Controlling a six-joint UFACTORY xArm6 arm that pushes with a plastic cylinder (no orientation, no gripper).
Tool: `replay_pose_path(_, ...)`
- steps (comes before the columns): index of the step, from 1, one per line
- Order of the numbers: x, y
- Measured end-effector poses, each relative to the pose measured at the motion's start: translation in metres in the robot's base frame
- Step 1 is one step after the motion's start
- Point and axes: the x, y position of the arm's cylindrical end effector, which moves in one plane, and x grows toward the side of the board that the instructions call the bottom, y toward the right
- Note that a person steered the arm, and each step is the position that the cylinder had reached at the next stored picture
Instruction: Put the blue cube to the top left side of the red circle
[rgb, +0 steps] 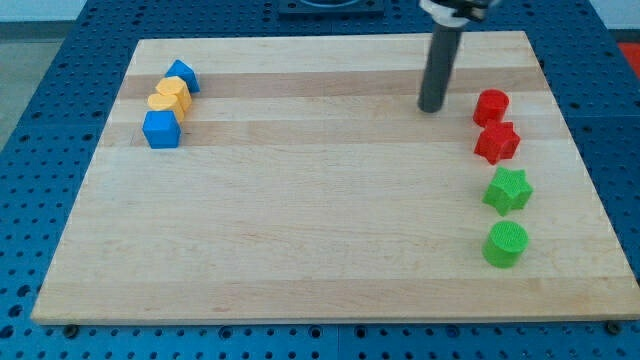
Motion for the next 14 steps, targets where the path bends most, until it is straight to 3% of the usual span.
replay_pose_path(2, 0.142, -0.130)
replay_pose_path(3, 0.134, -0.247)
replay_pose_path(4, 0.082, -0.346)
replay_pose_path(5, 0.067, -0.415)
replay_pose_path(6, 0.061, -0.392)
replay_pose_path(8, 0.043, -0.276)
replay_pose_path(9, 0.038, -0.261)
replay_pose_path(10, 0.006, -0.229)
replay_pose_path(12, 0.032, -0.078)
replay_pose_path(13, 0.030, -0.099)
replay_pose_path(14, 0.006, -0.073)
